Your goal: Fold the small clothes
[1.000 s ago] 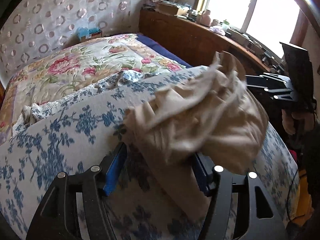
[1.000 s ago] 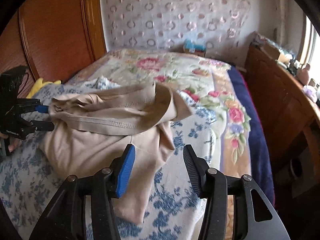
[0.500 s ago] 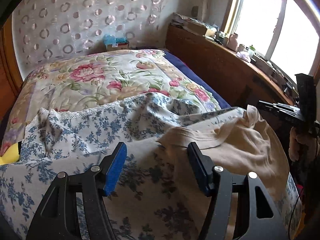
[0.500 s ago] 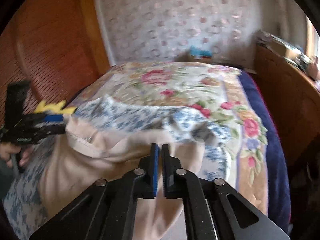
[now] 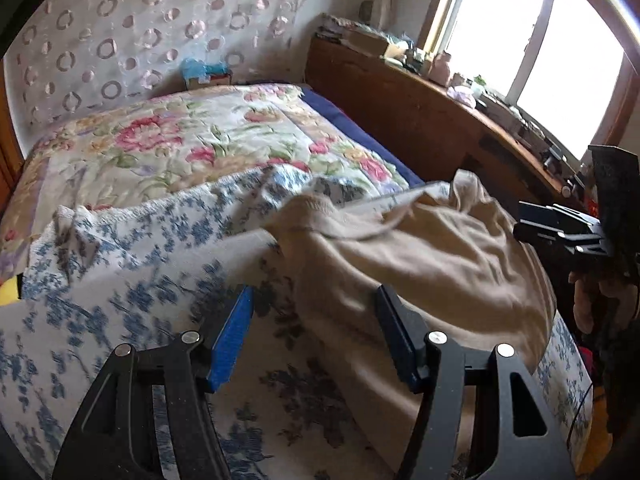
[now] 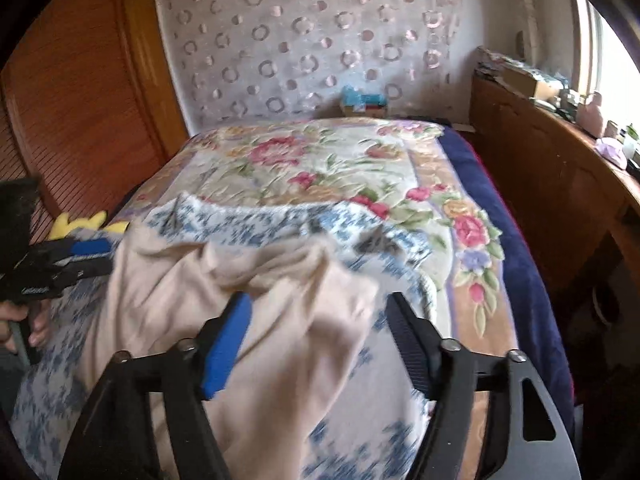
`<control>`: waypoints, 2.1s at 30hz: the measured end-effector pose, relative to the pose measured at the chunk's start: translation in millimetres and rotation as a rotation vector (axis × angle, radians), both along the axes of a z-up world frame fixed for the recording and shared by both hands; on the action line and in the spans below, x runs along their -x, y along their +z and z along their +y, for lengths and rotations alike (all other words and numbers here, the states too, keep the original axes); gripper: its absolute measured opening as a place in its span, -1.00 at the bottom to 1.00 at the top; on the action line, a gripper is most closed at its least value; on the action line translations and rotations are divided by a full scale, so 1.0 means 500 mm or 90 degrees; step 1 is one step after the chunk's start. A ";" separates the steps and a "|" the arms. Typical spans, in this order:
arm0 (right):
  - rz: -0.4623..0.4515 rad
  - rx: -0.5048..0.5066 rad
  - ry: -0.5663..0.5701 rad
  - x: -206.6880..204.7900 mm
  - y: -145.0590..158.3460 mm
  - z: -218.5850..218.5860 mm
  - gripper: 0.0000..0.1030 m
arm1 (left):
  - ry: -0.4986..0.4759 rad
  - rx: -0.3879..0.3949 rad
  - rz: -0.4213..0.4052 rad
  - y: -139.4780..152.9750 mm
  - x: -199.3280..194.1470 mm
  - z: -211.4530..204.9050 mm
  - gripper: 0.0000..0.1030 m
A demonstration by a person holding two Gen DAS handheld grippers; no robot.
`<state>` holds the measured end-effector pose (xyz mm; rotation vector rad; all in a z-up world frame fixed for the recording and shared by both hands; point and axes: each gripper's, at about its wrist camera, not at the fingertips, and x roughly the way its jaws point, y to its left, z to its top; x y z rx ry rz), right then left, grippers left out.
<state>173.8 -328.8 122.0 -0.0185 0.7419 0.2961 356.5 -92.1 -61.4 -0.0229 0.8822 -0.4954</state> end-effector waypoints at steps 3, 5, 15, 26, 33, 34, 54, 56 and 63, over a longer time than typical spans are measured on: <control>0.033 -0.001 -0.005 0.006 -0.025 0.000 0.51 | -0.002 0.001 0.019 -0.018 -0.007 -0.006 0.25; 0.051 0.005 -0.019 -0.010 -0.034 -0.005 0.58 | -0.008 0.003 0.035 -0.031 -0.015 -0.011 0.25; 0.089 -0.034 0.028 -0.048 -0.056 -0.009 0.47 | -0.036 -0.001 0.025 -0.032 -0.010 -0.036 0.03; 0.083 -0.058 0.104 -0.083 -0.094 -0.020 -0.53 | -0.050 0.015 0.015 -0.004 0.021 -0.043 -0.69; 0.021 -0.058 0.112 -0.053 -0.065 -0.022 -0.57 | -0.046 0.021 -0.070 0.080 0.098 -0.021 -0.70; 0.008 -0.057 0.118 -0.049 -0.054 -0.019 -0.58 | -0.044 0.022 -0.081 0.092 0.111 -0.012 -0.70; -0.100 0.031 0.396 -0.114 0.033 0.334 -0.58 | 0.226 0.044 -0.199 0.159 0.326 0.394 -0.71; -0.095 0.037 0.437 -0.141 0.022 0.396 -0.58 | 0.269 0.043 -0.192 0.140 0.343 0.443 -0.71; -0.069 0.098 0.552 -0.252 -0.047 0.620 -0.58 | 0.375 0.042 -0.144 0.054 0.370 0.542 -0.71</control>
